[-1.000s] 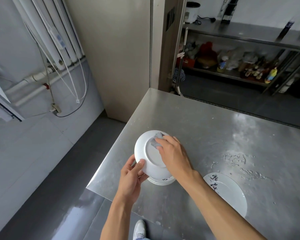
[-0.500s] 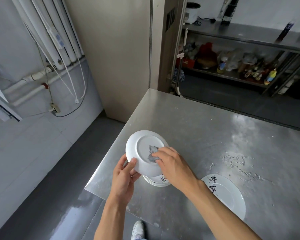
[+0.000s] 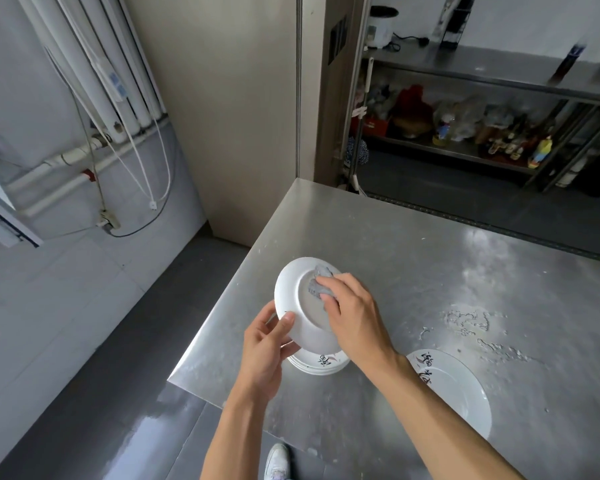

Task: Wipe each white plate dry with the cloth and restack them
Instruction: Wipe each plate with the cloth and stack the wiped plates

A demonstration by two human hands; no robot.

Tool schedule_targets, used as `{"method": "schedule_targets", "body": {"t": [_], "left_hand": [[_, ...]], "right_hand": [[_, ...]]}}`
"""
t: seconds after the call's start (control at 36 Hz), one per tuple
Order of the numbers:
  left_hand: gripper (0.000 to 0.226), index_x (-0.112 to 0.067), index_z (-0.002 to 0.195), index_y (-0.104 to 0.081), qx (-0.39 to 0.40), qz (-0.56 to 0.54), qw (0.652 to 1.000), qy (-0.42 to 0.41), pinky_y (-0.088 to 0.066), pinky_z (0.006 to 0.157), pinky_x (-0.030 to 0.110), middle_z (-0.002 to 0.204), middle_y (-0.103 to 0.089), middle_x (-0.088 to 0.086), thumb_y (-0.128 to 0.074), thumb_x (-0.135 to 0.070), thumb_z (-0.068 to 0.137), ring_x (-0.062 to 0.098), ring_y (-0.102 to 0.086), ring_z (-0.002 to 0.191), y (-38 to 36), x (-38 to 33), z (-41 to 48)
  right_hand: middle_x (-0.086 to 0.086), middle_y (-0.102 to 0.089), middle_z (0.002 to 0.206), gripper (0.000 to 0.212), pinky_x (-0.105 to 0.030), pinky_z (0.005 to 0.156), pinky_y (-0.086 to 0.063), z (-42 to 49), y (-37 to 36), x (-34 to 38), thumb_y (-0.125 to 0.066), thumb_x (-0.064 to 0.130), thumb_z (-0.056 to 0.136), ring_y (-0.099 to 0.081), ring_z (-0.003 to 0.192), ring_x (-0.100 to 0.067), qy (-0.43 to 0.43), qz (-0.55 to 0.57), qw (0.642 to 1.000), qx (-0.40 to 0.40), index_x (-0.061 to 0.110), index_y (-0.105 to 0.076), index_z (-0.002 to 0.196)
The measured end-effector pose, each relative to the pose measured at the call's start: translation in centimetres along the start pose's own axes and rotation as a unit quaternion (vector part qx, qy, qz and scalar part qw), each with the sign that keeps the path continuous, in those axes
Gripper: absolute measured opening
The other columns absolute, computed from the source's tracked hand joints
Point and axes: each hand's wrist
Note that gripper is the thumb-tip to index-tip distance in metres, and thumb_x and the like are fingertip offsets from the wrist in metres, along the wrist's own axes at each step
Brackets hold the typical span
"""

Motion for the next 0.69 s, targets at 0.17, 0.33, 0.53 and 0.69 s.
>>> {"method": "schedule_targets", "body": {"t": [0.17, 0.33, 0.53, 0.69], "left_hand": [[0.02, -0.016, 0.122, -0.072, -0.051, -0.054, 0.997, 0.0, -0.062, 0.078, 0.03, 0.123, -0.074, 0.02, -0.061, -0.016, 0.105, 0.03, -0.075, 0.1, -0.9, 0.0, 0.8], [0.023, -0.014, 0.124, -0.071, -0.095, -0.111, 0.989, -0.006, -0.062, 0.086, 0.037, 0.12, -0.075, 0.021, -0.057, -0.013, 0.106, 0.032, -0.076, 0.1, 0.0, 0.2, 1.4], [0.027, -0.015, 0.132, -0.066, -0.109, -0.122, 0.987, 0.005, -0.055, 0.102, 0.044, 0.125, -0.075, 0.014, -0.055, -0.014, 0.107, 0.028, -0.075, 0.106, 1.5, 0.0, 1.1], [0.026, -0.018, 0.128, -0.07, -0.074, -0.134, 0.988, 0.021, -0.062, 0.094, 0.036, 0.128, -0.074, 0.007, -0.057, -0.013, 0.106, 0.021, -0.075, 0.102, 2.5, -0.3, 0.7]], "right_hand": [[-0.001, -0.059, 0.115, 0.036, -0.035, 0.089, -0.052, -1.3, -0.9, 0.8, -0.064, 0.005, 0.092, -0.06, 0.102, -0.024, 0.127, -0.004, 0.99, 0.063, 0.021, -0.068, 0.124], [0.001, -0.057, 0.121, 0.044, -0.036, 0.087, -0.055, -1.9, -1.4, 0.2, -0.069, -0.002, 0.087, -0.056, 0.103, -0.022, 0.142, -0.031, 0.982, 0.123, 0.026, -0.069, 0.12], [-0.002, -0.057, 0.127, 0.053, -0.035, 0.086, -0.052, -2.4, -0.7, -1.2, -0.063, -0.014, 0.076, -0.057, 0.102, -0.025, 0.137, -0.068, 0.979, 0.132, 0.022, -0.07, 0.114], [0.003, -0.054, 0.125, 0.04, -0.025, 0.087, -0.048, -2.4, -0.6, -2.6, -0.054, 0.0, 0.093, -0.055, 0.109, -0.017, 0.032, -0.026, 0.99, 0.137, 0.023, -0.066, 0.124]]}}
Point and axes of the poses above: each hand's wrist, its own z-axis towards the middle knuckle, its own y-axis out of the back of the hand, x = y × z
